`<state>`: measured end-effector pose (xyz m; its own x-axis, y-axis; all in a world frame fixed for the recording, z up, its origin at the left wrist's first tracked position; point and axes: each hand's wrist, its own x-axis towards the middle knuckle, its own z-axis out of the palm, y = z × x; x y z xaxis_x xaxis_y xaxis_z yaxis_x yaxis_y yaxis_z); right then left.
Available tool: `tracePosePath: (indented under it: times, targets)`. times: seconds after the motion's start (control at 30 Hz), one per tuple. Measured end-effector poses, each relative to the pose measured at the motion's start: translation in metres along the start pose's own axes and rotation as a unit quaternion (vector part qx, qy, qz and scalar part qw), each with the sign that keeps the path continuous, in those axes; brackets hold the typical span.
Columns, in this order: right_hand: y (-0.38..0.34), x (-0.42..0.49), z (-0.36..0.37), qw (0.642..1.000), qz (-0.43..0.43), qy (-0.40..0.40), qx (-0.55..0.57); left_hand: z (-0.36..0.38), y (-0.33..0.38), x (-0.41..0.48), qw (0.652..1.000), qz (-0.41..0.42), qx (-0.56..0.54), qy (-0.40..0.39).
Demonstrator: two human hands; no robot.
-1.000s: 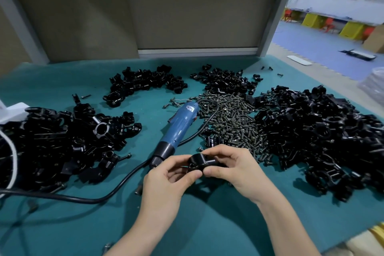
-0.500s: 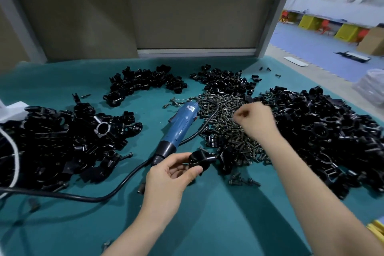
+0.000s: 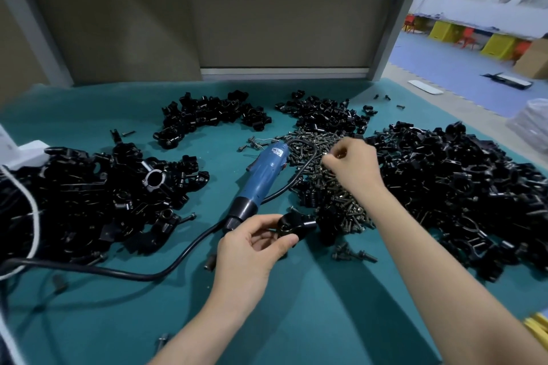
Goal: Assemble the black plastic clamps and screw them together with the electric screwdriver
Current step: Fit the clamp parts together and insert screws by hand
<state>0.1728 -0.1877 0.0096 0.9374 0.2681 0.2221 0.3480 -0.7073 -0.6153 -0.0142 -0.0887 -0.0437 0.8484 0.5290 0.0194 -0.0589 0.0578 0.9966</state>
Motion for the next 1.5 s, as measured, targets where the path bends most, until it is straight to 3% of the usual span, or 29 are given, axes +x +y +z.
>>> tracePosePath:
  times: [0.1, 0.17, 0.27, 0.53, 0.7, 1.0, 1.1, 1.17, 1.27, 1.5]
  targets:
    - [-0.028, -0.037, -0.026, 0.986, -0.117, -0.105, 0.06, 0.0, -0.003, 0.001, 1.0, 0.001, 0.012, 0.008]
    - [-0.043, -0.068, -0.034, 0.961, -0.213, -0.178, 0.011, 0.0, -0.004, 0.001, 1.0, 0.007, 0.022, 0.009]
    - [-0.05, -0.1, -0.03, 0.932, -0.288, -0.199, -0.095, -0.001, -0.005, 0.001, 0.997, 0.041, 0.06, 0.009]
    - [-0.054, -0.12, -0.016, 0.916, -0.276, -0.206, -0.204, 0.001, -0.009, -0.003, 0.979, 0.119, 0.162, 0.02]
    - [-0.054, -0.122, -0.016, 0.963, -0.194, -0.182, -0.037, -0.003, -0.006, -0.002, 0.994, 0.071, 0.087, 0.003]
    - [-0.032, -0.13, -0.002, 0.976, -0.21, -0.052, 0.025, -0.004, -0.009, -0.002, 0.996, 0.049, 0.075, -0.003]
    - [-0.011, -0.113, -0.014, 0.98, -0.155, 0.022, 0.123, -0.002, -0.007, -0.002, 0.999, 0.036, 0.041, 0.006]
    - [0.016, -0.096, -0.027, 0.993, -0.062, 0.065, 0.079, -0.002, -0.005, -0.001, 0.999, 0.023, 0.024, 0.021]
    - [0.052, -0.085, -0.029, 0.997, 0.064, -0.014, -0.049, -0.003, -0.004, -0.001, 0.999, 0.013, 0.019, 0.028]
    - [0.065, -0.093, -0.016, 0.997, 0.024, -0.017, -0.072, -0.002, -0.002, -0.001, 0.999, 0.014, 0.009, 0.028]
